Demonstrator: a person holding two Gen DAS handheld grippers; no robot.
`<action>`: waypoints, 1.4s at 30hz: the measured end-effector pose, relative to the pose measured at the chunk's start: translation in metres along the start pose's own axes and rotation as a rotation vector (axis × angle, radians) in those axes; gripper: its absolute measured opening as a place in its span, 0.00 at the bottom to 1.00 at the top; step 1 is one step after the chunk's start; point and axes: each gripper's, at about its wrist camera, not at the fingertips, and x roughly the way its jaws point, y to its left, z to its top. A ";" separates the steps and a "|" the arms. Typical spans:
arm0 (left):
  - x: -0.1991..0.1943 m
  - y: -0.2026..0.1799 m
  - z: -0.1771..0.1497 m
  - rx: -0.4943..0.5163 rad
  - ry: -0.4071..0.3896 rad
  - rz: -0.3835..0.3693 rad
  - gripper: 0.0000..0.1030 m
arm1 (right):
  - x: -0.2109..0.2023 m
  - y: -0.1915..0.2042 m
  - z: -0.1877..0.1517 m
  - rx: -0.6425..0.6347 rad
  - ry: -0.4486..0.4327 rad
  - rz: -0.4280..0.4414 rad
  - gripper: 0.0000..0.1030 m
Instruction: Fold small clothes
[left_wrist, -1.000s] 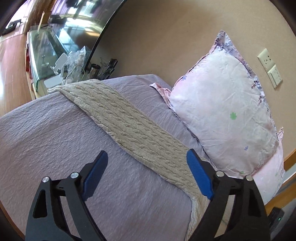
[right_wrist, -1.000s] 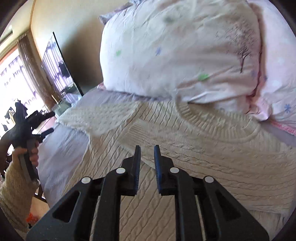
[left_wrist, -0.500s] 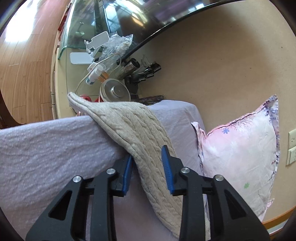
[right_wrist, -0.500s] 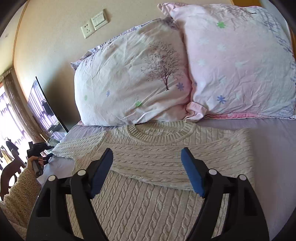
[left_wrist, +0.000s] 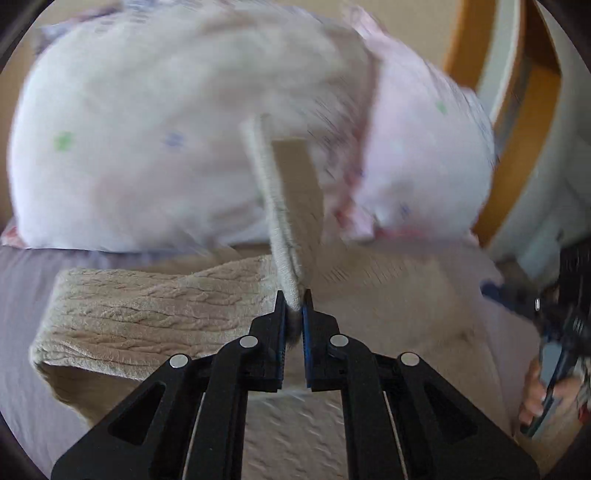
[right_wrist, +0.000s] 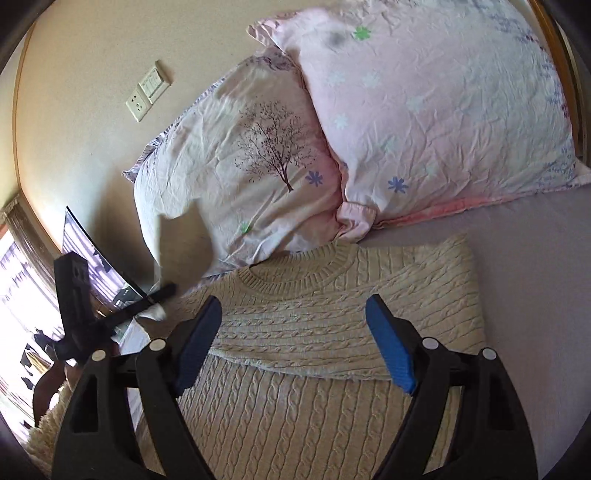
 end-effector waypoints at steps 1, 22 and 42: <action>0.019 -0.023 -0.012 0.060 0.068 -0.038 0.07 | 0.007 -0.006 -0.001 0.027 0.027 0.004 0.78; -0.139 0.119 -0.140 -0.355 0.048 0.043 0.69 | 0.035 -0.057 0.011 0.164 0.045 -0.232 0.06; -0.166 0.084 -0.227 -0.481 0.151 -0.227 0.28 | -0.126 -0.082 -0.196 0.347 0.377 0.105 0.20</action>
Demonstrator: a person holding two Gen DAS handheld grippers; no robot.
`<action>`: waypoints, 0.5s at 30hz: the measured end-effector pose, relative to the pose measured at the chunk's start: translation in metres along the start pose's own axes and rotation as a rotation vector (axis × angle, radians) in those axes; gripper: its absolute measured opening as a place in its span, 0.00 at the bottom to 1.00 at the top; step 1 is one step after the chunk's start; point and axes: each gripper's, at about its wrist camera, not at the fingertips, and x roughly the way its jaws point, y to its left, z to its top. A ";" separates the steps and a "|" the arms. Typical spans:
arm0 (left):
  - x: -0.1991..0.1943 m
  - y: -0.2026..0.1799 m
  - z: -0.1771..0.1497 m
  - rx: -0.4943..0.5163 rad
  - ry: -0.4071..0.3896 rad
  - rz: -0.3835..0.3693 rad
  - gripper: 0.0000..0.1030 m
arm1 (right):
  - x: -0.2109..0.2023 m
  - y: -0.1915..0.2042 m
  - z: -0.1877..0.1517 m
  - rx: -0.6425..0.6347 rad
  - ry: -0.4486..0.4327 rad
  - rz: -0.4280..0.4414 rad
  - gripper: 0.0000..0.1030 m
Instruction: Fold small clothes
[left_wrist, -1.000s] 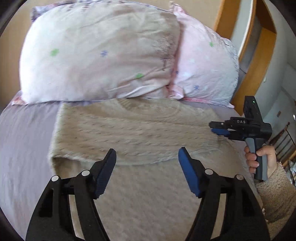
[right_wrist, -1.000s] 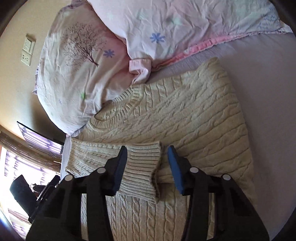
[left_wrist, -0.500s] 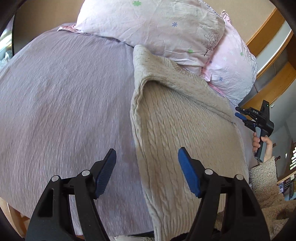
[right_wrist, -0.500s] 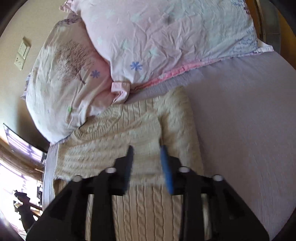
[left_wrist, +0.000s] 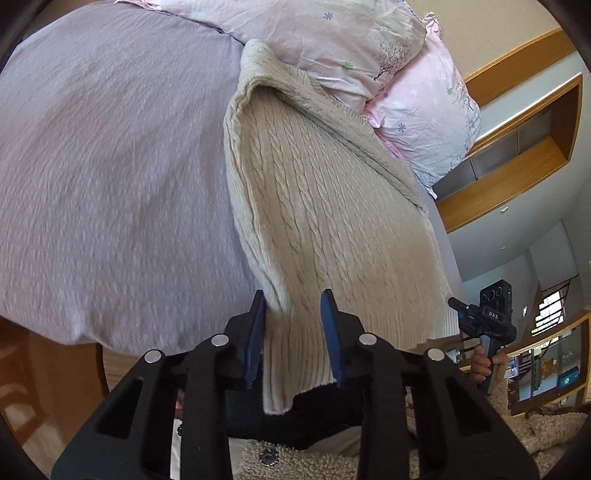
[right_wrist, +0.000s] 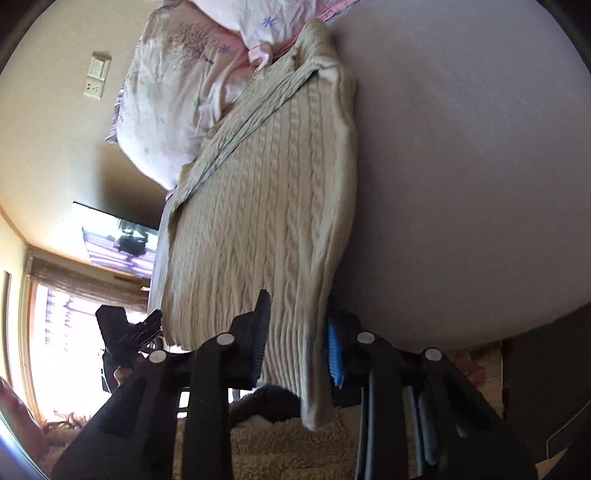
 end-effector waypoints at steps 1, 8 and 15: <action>0.000 0.000 -0.004 -0.014 0.009 -0.015 0.27 | 0.003 0.001 -0.006 -0.007 0.023 0.023 0.10; 0.008 -0.013 -0.004 -0.036 0.042 -0.116 0.07 | -0.006 0.035 0.008 -0.109 -0.028 0.163 0.07; -0.008 -0.032 0.127 -0.005 -0.261 -0.130 0.07 | -0.029 0.072 0.133 -0.156 -0.365 0.250 0.07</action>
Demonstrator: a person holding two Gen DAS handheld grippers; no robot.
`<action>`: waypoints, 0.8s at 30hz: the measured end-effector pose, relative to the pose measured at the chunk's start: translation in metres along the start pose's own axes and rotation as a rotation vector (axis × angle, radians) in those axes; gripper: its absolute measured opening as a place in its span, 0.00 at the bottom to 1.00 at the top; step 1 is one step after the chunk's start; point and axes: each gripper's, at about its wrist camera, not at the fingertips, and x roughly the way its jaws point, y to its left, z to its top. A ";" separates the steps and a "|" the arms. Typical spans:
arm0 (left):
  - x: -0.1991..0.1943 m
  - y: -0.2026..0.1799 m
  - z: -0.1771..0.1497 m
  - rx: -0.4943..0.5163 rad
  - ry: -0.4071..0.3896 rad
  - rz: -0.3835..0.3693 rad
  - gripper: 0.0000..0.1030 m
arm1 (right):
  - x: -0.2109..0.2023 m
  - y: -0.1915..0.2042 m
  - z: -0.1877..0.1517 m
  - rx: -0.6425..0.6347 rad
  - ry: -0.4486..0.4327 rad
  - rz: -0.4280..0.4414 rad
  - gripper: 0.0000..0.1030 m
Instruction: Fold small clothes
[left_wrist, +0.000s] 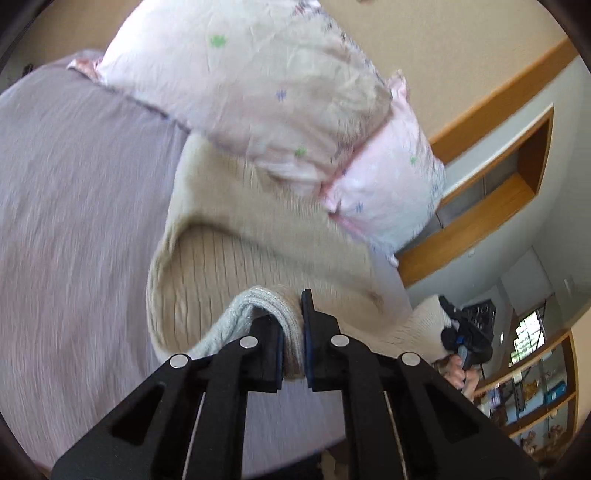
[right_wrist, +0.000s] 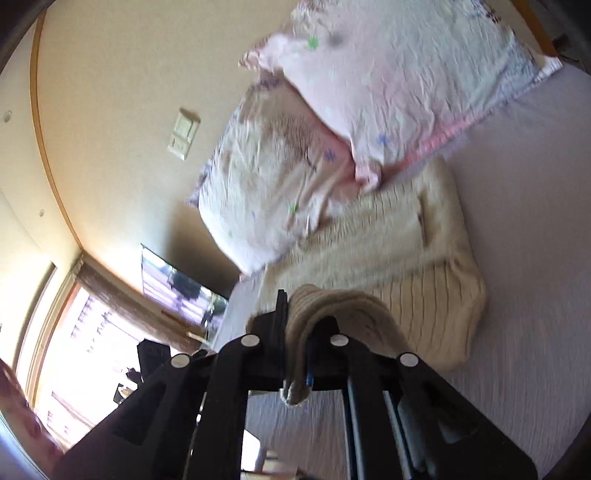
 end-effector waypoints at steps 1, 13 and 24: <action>0.011 0.005 0.022 -0.030 -0.040 0.006 0.07 | 0.013 -0.007 0.020 0.013 -0.040 0.002 0.07; 0.163 0.081 0.123 -0.246 -0.036 0.225 0.07 | 0.156 -0.123 0.102 0.283 -0.077 -0.268 0.09; 0.086 0.067 0.120 -0.193 -0.122 0.166 0.80 | 0.122 -0.089 0.103 0.195 -0.184 -0.495 0.88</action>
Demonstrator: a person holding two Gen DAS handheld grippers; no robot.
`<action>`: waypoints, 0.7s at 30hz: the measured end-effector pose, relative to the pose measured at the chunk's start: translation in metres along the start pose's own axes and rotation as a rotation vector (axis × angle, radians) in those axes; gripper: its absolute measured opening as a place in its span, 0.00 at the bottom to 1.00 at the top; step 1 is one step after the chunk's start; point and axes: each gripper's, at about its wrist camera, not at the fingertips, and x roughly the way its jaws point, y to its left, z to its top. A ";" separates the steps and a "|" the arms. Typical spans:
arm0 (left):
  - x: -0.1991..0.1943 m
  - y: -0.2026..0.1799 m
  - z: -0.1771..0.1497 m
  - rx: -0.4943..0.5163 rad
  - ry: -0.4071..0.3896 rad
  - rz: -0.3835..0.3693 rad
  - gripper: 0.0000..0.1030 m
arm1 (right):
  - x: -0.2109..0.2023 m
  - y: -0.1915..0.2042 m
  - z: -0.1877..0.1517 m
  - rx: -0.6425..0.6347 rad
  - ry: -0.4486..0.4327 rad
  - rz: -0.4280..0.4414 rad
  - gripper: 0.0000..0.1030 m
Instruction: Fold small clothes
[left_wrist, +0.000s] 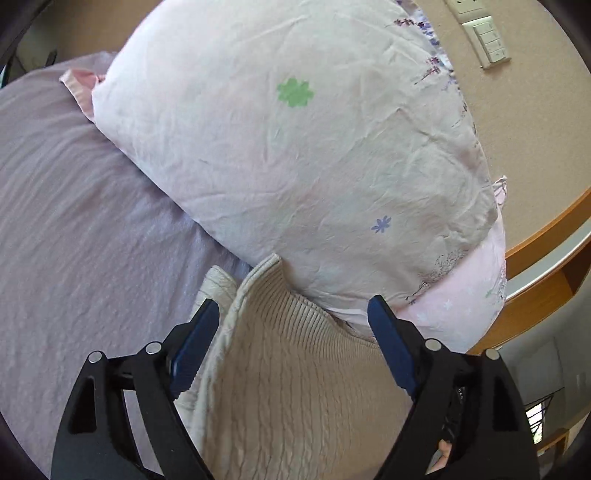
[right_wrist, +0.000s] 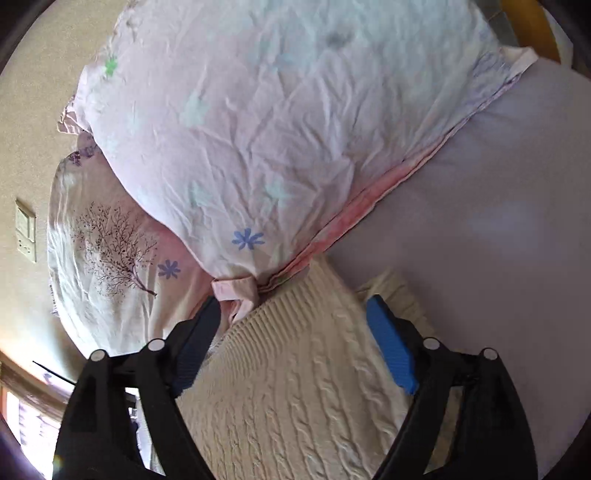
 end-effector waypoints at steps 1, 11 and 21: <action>-0.006 0.004 -0.002 0.015 0.015 0.042 0.80 | -0.009 -0.002 0.000 -0.009 -0.018 0.007 0.89; 0.015 0.030 -0.052 0.016 0.204 0.092 0.55 | -0.032 0.004 -0.018 -0.088 0.087 0.091 0.92; 0.011 -0.021 -0.059 -0.137 0.117 -0.155 0.14 | -0.058 -0.012 -0.011 -0.106 0.090 0.169 0.92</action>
